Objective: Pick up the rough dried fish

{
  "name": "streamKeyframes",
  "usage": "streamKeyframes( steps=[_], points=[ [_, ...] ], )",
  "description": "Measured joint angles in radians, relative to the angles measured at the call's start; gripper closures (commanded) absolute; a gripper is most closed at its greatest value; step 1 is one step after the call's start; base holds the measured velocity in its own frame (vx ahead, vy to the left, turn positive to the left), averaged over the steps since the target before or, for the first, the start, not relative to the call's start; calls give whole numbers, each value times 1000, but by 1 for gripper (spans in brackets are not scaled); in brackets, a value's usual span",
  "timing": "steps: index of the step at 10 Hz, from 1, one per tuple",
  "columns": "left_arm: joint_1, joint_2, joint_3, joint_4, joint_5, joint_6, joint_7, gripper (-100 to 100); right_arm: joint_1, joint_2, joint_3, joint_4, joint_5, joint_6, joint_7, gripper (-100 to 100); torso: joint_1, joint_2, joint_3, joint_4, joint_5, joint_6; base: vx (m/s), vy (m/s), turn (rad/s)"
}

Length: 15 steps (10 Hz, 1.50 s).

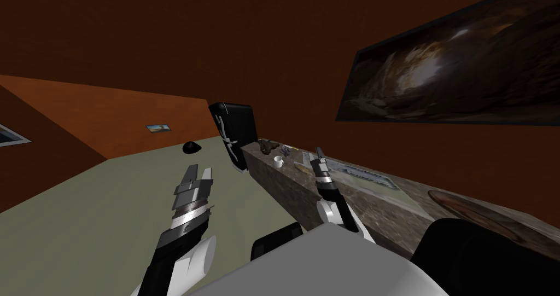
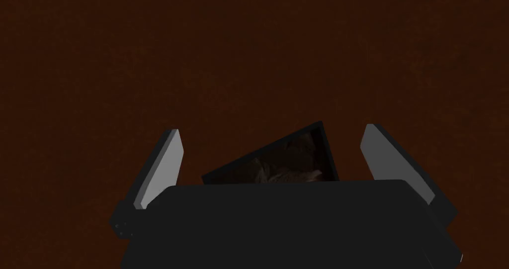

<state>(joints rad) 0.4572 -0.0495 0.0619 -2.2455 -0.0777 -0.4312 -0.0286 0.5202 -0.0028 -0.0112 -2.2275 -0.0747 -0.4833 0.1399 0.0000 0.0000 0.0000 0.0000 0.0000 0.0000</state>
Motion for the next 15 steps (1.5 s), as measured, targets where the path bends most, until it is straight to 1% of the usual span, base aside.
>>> streamKeyframes(
  steps=[1,3,6,7,8,9,10,11,12,13,15],
  points=[
    [0,0,0,0,0,0,0,0,-1,-16,0,6,0,-1,4,-100,2,0,0,0,0,0,-17,79,-24],
    [0,0,0,0,0,0,0,0,-1,-66,1,29,1,-15,19,-100,6,1,1,0,1,0,-26,105,-20],
    [0,0,0,0,0,0,0,0,-4,-160,-4,78,2,-29,51,-100,11,3,2,1,2,0,-36,146,-11],
    [0,0,0,0,0,0,0,0,-3,-180,-2,87,4,-32,60,-100,8,2,1,0,2,0,-7,107,3],
    [0,0,0,0,0,0,0,0,0,-211,-2,106,6,-41,68,-100,7,1,1,0,2,0,-16,154,4],
    [0,0,0,0,0,0,0,0,-3,-243,-1,135,10,-51,81,-100,9,1,1,0,2,0,-27,117,-8],
    [0,0,0,0,0,0,0,0,0,-263,2,142,12,-53,89,-100,8,2,1,0,2,0,-34,96,11],
    [0,0,0,0,0,0,0,0,7,-293,4,158,15,-59,98,-100,6,2,1,0,2,0,-26,82,1],
    [0,0,0,0,0,0,0,0,6,-313,5,169,17,-61,104,-100,5,2,1,0,1,0,-31,114,19],
    [0,0,0,0,0,0,0,0,3,-344,5,196,20,-68,110,-100,7,2,1,0,2,0,-23,107,1],
    [0,0,0,0,0,0,0,0,14,-390,14,221,29,-75,126,-100,9,2,1,0,2,0,-19,124,12]
  ],
)
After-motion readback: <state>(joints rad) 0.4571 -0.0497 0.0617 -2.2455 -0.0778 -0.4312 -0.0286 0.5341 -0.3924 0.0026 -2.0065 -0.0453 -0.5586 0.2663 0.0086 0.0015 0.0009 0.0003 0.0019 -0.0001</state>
